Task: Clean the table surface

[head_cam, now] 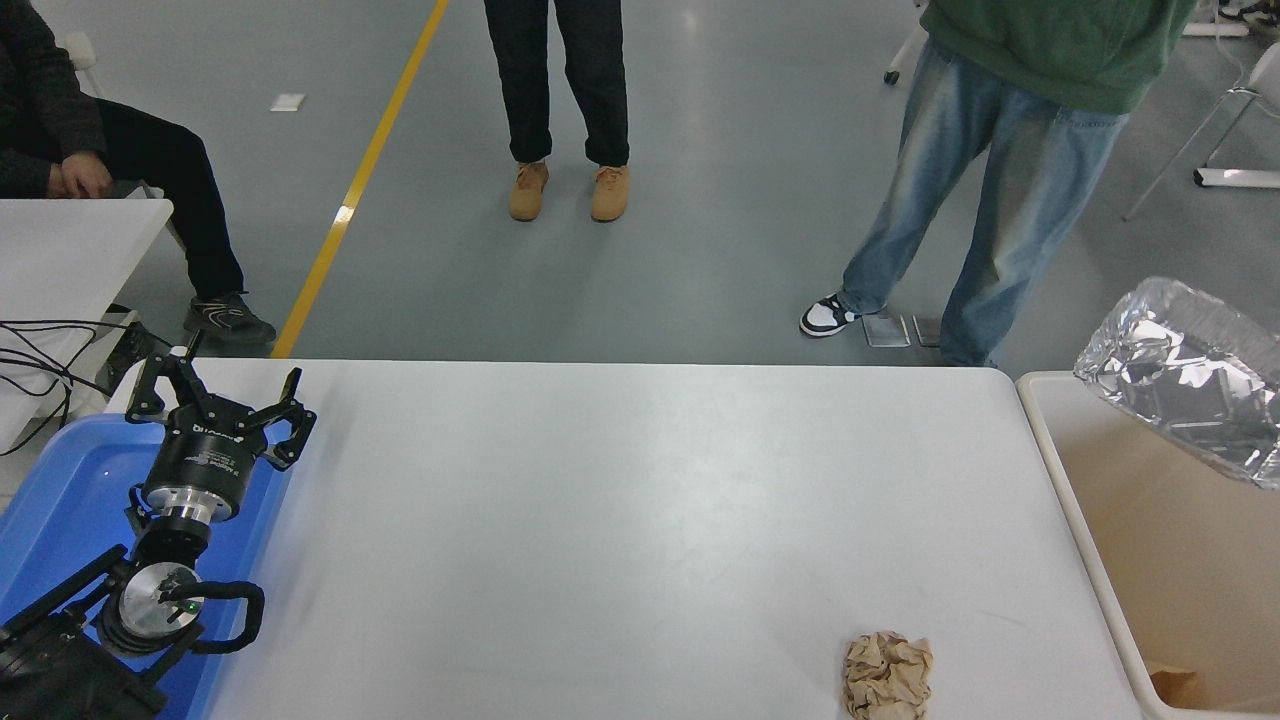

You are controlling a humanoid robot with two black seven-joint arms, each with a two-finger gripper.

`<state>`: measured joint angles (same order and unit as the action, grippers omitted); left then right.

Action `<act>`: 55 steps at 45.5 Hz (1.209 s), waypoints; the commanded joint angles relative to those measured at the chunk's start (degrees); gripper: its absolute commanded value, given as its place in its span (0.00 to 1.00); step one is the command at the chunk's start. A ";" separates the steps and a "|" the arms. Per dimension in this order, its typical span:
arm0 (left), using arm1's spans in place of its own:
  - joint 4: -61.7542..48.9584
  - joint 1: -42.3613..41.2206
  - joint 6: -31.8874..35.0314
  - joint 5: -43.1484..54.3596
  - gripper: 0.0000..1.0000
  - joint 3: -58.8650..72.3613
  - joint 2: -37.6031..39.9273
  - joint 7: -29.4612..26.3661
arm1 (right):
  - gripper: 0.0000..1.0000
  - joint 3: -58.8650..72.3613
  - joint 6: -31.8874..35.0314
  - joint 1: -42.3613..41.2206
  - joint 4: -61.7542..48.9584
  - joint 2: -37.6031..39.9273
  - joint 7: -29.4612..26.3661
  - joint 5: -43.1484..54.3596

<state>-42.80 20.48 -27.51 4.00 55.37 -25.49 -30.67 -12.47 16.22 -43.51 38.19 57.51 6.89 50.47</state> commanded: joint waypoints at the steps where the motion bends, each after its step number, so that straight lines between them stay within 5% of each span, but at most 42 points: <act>1: 0.00 0.00 0.00 -0.04 0.99 0.00 0.00 0.00 | 0.00 0.43 -1.54 3.26 -13.14 -6.97 1.02 -3.89; 23: 0.00 0.00 0.00 -0.04 0.99 0.00 0.00 0.00 | 0.00 1.83 -5.05 9.67 -37.22 -24.02 2.78 -5.64; 55: 0.00 0.00 0.00 0.04 0.99 0.00 0.00 0.00 | 0.00 9.65 -15.17 13.19 -38.37 -31.32 1.99 -17.95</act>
<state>-42.80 20.48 -27.51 3.96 55.37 -25.49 -30.67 -4.26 3.75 -30.84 0.28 28.56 9.11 35.85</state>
